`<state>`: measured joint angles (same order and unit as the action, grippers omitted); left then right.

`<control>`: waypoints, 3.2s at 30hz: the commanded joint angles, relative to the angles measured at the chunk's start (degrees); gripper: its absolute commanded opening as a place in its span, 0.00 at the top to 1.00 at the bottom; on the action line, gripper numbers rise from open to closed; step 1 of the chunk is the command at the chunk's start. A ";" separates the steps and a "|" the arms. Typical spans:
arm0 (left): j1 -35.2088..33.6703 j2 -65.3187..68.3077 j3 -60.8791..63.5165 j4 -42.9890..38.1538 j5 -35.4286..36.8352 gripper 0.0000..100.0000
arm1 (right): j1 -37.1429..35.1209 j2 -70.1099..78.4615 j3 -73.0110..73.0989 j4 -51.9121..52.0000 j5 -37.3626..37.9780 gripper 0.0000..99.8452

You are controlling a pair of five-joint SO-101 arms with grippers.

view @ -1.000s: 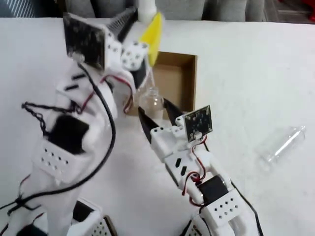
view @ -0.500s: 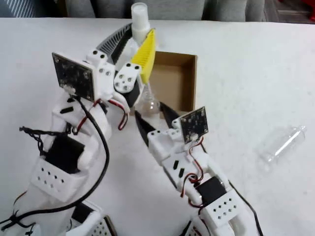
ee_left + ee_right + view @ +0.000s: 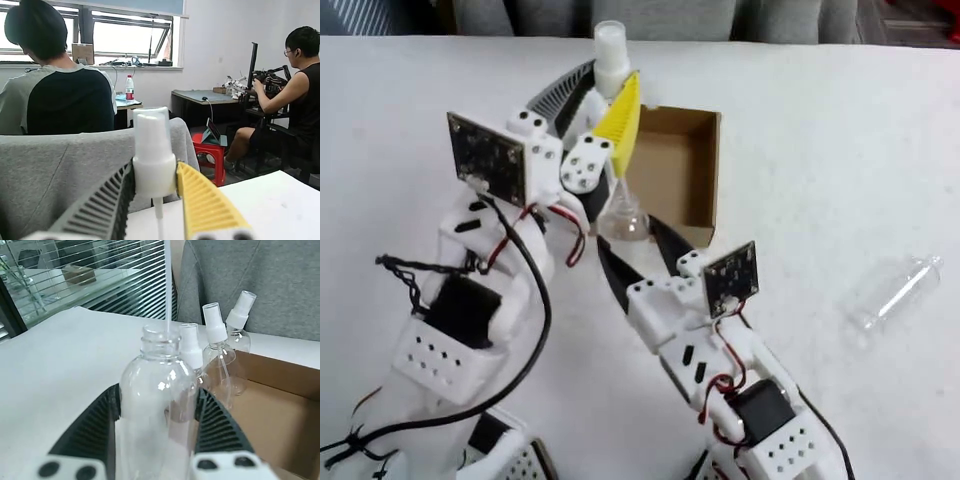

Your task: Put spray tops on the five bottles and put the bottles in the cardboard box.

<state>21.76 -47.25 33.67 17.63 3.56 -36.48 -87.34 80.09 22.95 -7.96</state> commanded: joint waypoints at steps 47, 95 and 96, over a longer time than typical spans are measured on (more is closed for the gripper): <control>2.95 -21.93 22.68 17.23 -0.53 0.66 | 0.57 -1.01 -0.44 0.48 -0.18 0.98; -11.03 -45.32 60.40 22.42 6.42 0.66 | 25.36 81.10 -29.63 -65.19 2.73 0.98; -11.03 -45.32 60.40 22.42 6.42 0.66 | 25.01 82.51 -29.63 -66.68 2.73 0.98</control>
<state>11.21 -91.91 94.51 41.63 9.80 -10.64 -7.60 53.63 -38.07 -5.85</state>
